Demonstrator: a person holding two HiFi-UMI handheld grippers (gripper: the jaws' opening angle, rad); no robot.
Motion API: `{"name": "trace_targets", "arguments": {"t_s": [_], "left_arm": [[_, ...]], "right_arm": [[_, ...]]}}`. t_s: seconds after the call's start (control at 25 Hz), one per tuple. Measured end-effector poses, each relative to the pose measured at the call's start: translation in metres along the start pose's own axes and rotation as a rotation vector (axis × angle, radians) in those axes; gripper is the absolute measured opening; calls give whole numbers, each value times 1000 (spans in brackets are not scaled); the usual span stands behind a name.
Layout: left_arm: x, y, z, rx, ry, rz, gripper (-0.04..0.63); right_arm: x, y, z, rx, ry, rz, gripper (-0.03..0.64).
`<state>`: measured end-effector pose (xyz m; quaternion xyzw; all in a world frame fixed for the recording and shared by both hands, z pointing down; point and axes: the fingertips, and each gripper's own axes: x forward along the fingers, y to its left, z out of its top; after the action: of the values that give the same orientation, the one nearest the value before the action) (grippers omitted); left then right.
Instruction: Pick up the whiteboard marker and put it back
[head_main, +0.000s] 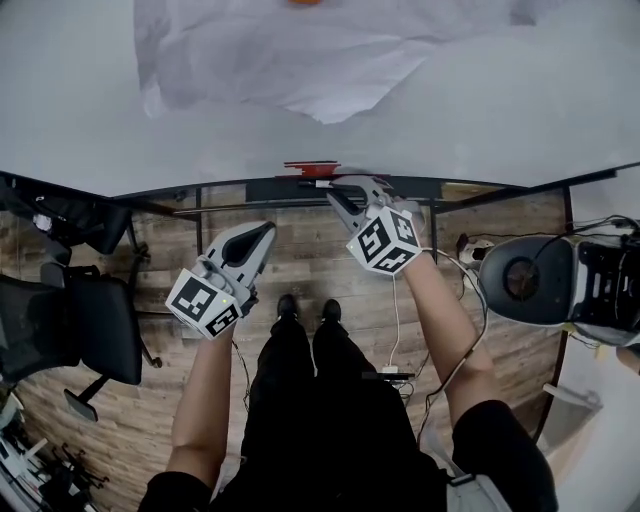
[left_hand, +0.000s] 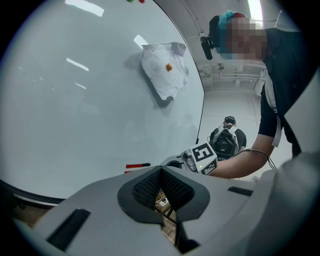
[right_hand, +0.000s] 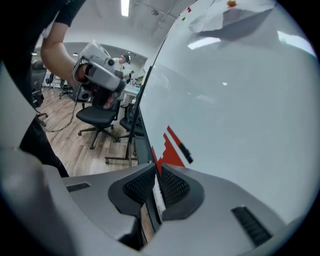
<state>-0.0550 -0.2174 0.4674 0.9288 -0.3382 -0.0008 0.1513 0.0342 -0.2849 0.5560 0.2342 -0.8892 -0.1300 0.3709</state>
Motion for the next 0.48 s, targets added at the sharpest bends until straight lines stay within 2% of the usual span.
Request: {"name": "trace_targets", "arguments": {"t_s": [0.16, 0.48], "left_arm": [[-1, -15, 21, 39, -21, -21, 8], [-3, -52, 79, 122, -63, -69, 6]], "right_arm": [[-37, -6, 42, 38, -101, -38, 37], [-144, -28, 144, 228, -417, -97, 28]]}}
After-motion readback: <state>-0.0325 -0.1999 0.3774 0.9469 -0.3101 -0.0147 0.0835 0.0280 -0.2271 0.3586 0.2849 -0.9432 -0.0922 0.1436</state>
